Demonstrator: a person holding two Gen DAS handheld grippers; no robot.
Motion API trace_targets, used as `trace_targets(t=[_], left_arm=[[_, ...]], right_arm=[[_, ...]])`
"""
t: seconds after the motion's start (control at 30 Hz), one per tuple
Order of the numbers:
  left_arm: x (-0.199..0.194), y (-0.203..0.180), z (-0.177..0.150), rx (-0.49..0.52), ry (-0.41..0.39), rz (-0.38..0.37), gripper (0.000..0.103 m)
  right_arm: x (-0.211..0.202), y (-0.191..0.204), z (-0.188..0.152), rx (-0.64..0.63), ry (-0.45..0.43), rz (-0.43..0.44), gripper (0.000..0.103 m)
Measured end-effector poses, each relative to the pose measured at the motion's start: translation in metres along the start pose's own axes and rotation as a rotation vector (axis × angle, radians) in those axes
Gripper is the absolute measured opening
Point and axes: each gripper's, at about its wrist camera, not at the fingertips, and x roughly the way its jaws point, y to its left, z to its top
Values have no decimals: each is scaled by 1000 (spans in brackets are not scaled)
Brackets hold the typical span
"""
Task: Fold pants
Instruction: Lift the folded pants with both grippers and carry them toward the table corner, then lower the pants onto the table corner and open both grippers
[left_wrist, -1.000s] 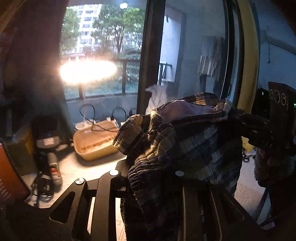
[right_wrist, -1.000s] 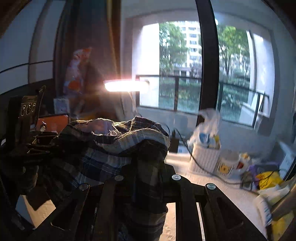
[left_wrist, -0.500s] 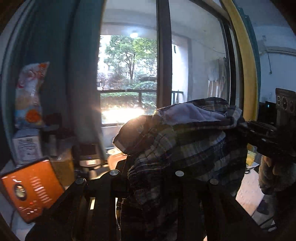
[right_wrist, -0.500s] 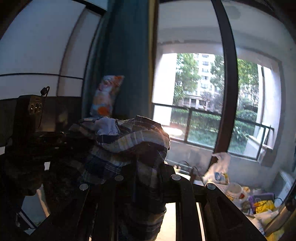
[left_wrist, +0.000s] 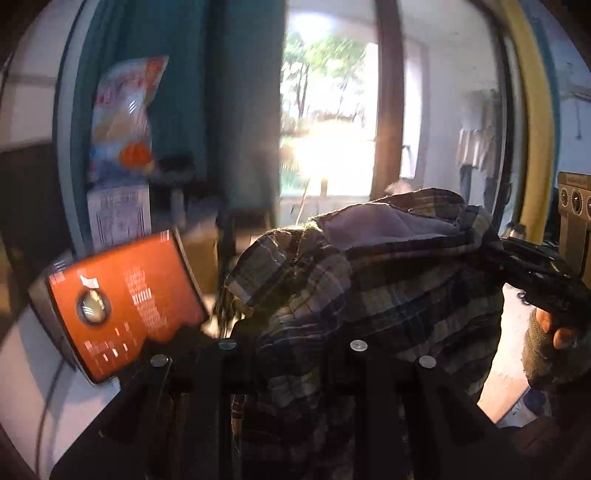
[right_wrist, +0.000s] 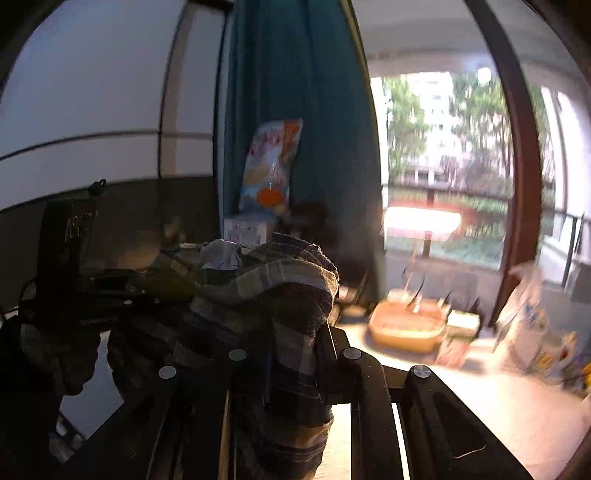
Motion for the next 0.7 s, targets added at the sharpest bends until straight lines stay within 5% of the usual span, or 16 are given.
trace_targets(t=[0.43, 0.57, 0.63, 0.7], left_arm=[[157, 49, -23, -50, 290, 11, 25], [180, 58, -32, -81, 367, 32, 43], [187, 66, -37, -120, 392, 53, 54], [188, 74, -39, -155, 397, 69, 60]], right_arm=[[157, -72, -53, 197, 262, -18, 18], [192, -90, -70, 236, 335, -28, 18], [208, -100, -81, 257, 383, -36, 26], [217, -111, -91, 272, 418, -75, 46]])
